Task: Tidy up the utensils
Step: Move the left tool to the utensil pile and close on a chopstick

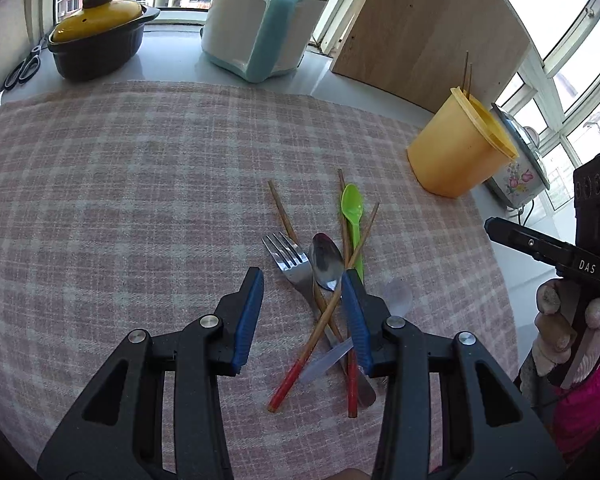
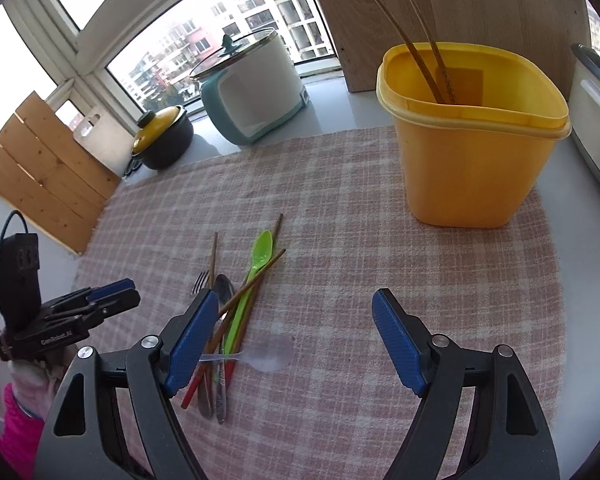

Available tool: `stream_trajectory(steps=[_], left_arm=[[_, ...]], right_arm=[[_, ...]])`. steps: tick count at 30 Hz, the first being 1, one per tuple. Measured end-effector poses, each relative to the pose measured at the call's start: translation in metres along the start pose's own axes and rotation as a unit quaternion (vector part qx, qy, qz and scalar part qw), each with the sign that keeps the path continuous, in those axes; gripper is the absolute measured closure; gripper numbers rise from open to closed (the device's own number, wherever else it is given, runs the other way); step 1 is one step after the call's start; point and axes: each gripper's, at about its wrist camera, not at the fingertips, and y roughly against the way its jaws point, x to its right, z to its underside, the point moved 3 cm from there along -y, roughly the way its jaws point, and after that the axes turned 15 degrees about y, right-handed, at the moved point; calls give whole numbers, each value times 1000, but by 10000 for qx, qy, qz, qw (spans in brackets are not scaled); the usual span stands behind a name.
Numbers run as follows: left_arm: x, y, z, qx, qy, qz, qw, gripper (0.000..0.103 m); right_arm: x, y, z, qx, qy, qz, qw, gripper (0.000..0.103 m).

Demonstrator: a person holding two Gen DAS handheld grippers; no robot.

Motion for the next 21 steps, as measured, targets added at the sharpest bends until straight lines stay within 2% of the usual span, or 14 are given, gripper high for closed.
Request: stream_trajectory(steps=[5,8,14,21], left_arm=[[-15,-19,1,-261,483,209,9983,62],[-21,-26,0,-322,647,245,9971,62],[-27,-40,-1,-463,888,293,9945,62],[-33,-52,-7,-528,1081,317,9922,62]], right_arm=[[-1,-26,-3,-154,-335,-403,9985,25],[-2,-43,-5,-290,-458,-539,9971,35],[-4,-73,-5,-536,-733,-777,9928,47],[-11,-92,-8,-698,-703,-763,9922,59]])
